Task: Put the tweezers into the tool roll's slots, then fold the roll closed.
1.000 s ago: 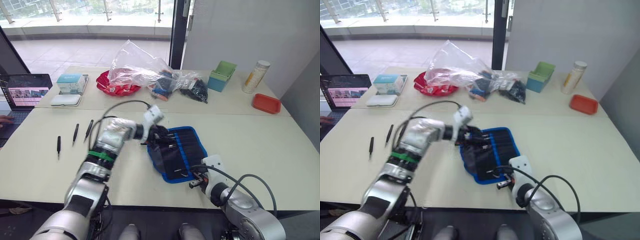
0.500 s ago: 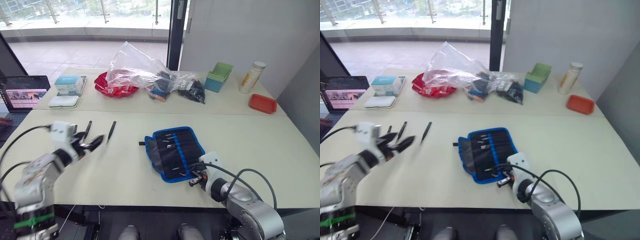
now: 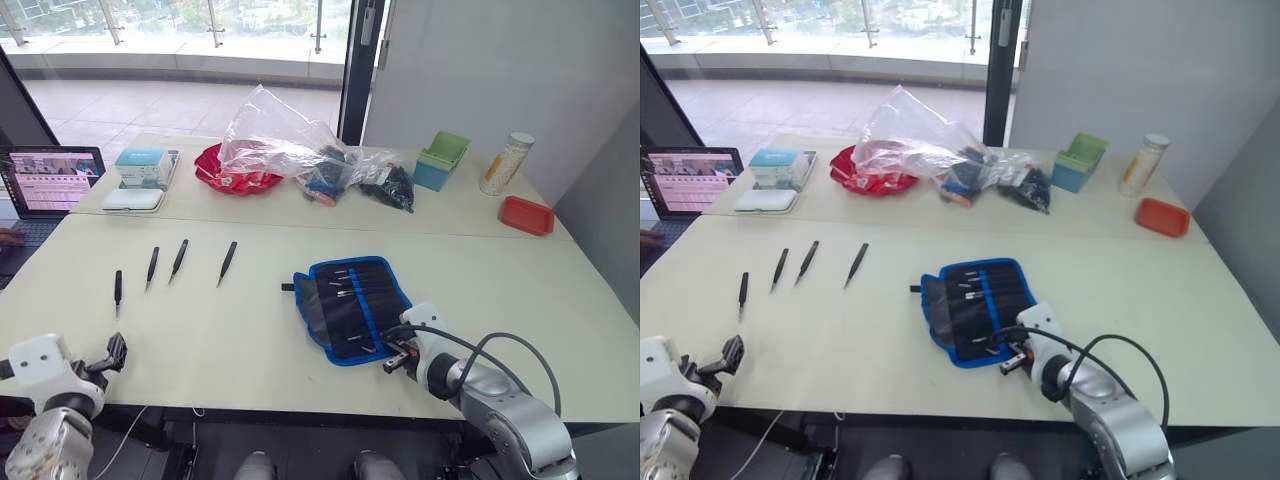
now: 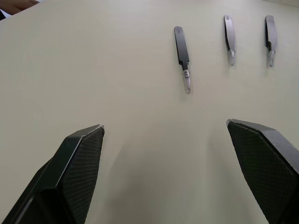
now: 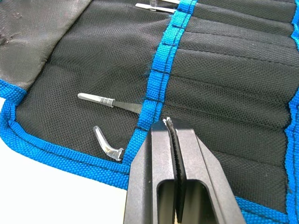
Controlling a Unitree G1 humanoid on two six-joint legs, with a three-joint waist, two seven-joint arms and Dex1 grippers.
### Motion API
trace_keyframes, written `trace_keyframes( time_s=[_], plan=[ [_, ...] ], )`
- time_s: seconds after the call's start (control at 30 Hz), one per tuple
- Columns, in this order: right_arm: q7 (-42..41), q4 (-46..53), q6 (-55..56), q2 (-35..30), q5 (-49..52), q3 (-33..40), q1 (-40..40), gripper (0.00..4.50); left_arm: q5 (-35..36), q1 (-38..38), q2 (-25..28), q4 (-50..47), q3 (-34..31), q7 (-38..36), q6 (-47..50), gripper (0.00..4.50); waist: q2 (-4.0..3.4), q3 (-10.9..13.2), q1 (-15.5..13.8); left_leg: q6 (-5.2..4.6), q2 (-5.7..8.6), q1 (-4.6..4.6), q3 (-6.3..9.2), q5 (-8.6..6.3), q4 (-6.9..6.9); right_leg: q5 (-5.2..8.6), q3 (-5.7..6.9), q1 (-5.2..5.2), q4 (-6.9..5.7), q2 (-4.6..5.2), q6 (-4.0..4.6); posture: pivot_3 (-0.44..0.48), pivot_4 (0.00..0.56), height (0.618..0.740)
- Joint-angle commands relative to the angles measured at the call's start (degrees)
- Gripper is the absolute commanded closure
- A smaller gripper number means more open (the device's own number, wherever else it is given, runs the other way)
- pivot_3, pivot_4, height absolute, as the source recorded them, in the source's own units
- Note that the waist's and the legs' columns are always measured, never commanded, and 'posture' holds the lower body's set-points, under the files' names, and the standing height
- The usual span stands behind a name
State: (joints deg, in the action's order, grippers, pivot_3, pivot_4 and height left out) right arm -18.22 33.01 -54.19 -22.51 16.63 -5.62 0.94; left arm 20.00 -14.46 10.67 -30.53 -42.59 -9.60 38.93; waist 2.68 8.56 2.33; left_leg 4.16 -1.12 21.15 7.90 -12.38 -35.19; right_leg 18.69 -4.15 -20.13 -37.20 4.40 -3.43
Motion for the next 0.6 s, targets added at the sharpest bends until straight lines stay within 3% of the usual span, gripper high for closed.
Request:
trace_keyframes(
  time_s=[0.03,0.27,0.6],
  plan=[
    [0.7,-5.5,-1.9,-0.5,-1.2,-0.5,1.5,4.50,0.7,0.6,1.6,-0.6,0.0,1.1,-0.6,0.06,0.00,0.0,-0.1,0.00,0.01,-0.01,0.00,0.00,0.01,0.00,0.00,-0.01,0.05,0.00,-0.01,0.000,0.150,0.740],
    [1.1,-4.5,-2.3,0.0,-1.2,-0.6,2.0,4.50,0.4,6.3,5.4,6.0,3.5,1.4,-1.2,0.06,0.01,0.0,0.0,0.02,0.02,0.00,0.00,0.01,0.05,0.03,0.01,-0.02,0.16,0.01,-0.06,0.000,0.150,0.740],
    [2.3,-3.4,-2.5,1.1,-1.5,0.0,2.6,4.50,-3.0,16.9,10.1,27.9,8.2,2.1,-8.2,0.06,-0.11,0.0,0.1,0.02,0.03,-0.02,-0.02,0.01,0.24,-0.05,0.00,-0.05,0.18,0.02,0.07,0.000,0.150,0.740]
  ],
)
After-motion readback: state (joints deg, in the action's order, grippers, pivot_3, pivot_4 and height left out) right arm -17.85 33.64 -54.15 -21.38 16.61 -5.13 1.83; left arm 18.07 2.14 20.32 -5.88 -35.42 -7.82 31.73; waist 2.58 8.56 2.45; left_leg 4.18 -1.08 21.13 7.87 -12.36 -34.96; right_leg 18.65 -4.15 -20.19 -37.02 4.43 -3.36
